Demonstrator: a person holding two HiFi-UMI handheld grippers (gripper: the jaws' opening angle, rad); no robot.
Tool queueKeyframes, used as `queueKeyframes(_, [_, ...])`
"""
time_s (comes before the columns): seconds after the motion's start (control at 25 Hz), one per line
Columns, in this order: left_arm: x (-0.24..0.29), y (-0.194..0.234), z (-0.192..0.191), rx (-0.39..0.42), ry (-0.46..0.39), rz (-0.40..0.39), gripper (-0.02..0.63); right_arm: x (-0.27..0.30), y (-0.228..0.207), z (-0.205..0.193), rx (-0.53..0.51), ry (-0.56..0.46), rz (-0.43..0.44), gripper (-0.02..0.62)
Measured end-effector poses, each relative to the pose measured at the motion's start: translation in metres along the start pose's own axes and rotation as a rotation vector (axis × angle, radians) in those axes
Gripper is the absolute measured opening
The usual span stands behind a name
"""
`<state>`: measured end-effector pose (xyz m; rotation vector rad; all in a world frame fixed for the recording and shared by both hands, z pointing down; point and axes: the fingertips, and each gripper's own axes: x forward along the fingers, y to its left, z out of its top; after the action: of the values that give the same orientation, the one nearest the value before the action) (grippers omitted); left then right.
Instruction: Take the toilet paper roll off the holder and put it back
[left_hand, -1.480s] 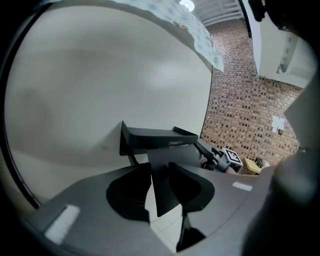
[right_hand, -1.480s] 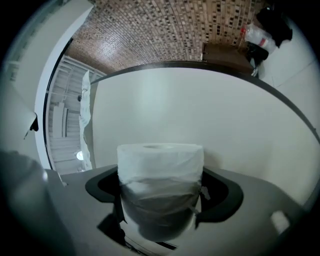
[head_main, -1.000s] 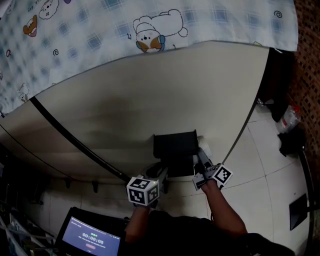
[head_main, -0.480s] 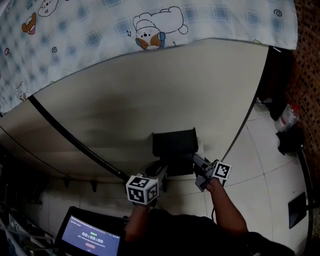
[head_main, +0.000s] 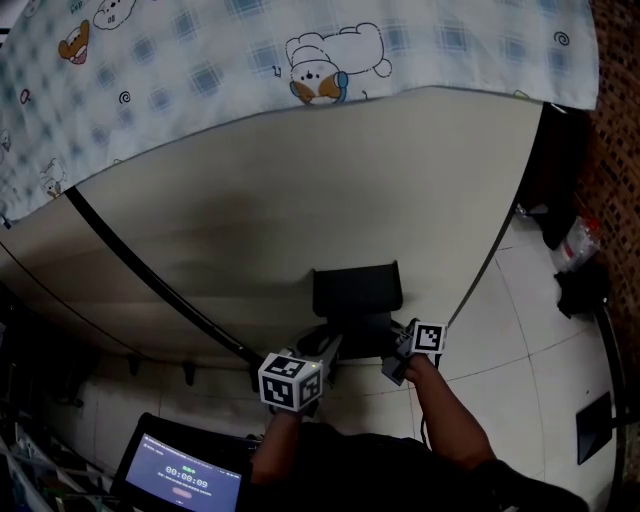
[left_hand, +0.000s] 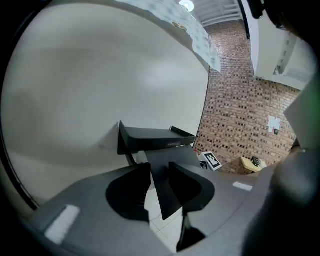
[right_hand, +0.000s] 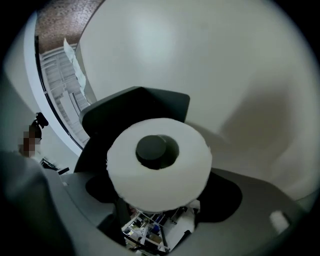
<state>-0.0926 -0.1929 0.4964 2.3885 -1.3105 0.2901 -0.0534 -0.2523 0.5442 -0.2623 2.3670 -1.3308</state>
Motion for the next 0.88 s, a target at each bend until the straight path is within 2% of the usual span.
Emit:
queueKeyframes(0.2, [-0.001,0.0,0.0,0.001,0.001,0.0,0.135,0.009,0.003,-0.009,0.004,0.026,0.026,0.437])
queueKeyframes(0.44, [-0.001,0.0,0.0,0.0,0.0,-0.003,0.135,0.006,0.004,-0.01,-0.018,0.011,0.028,0.437])
queueKeyframes(0.56, [-0.002,-0.001,0.002,-0.01,-0.013,-0.011,0.137,-0.003,-0.005,-0.023,-0.06,0.052,-0.017,0.44])
queueKeyframes(0.68, [-0.002,-0.001,0.002,-0.012,-0.019,-0.015,0.138,-0.018,-0.015,-0.032,-0.087,0.052,-0.047,0.472])
queueKeyframes(0.88, [-0.001,0.002,-0.002,-0.003,-0.014,0.001,0.135,-0.058,-0.035,-0.041,-0.12,0.063,-0.171,0.478])
